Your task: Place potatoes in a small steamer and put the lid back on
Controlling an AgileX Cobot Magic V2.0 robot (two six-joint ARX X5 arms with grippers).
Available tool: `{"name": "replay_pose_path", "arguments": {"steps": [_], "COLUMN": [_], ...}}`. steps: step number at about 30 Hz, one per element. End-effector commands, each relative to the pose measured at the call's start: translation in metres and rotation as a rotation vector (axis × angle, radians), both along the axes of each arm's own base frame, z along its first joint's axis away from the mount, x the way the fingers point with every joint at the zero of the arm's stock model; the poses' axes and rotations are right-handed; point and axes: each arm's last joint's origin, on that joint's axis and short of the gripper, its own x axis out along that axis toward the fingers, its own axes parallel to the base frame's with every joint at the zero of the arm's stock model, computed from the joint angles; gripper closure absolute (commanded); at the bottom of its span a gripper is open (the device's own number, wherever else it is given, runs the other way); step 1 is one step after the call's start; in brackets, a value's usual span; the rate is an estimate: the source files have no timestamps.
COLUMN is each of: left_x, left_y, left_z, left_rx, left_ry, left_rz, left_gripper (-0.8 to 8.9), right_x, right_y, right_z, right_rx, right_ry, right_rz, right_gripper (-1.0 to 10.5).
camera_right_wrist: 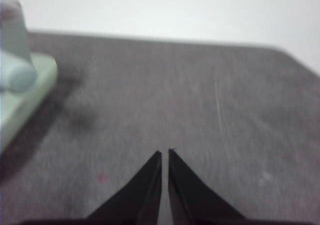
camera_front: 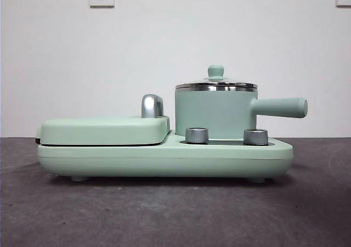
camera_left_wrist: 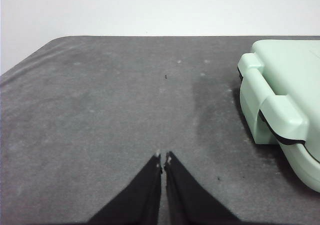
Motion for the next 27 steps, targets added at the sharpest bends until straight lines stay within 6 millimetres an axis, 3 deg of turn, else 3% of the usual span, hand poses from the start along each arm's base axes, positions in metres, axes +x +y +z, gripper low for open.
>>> {"name": "replay_pose_path", "arguments": {"steps": [1, 27], "left_x": [0.0008, 0.0008], "left_y": [0.0003, 0.0003], "left_z": [-0.0072, -0.0072], "left_rx": [0.014, 0.014], "left_ry": [0.025, 0.025], "left_rz": [0.004, 0.005], "left_gripper": [7.94, 7.94], "right_x": [-0.0001, 0.0004], "right_y": [-0.0001, 0.0006], "right_z": [-0.0027, 0.0001], "right_rx": [0.02, 0.013], "right_ry": [0.015, -0.013], "right_rz": [-0.013, -0.016], "right_gripper": [9.3, 9.3]}}
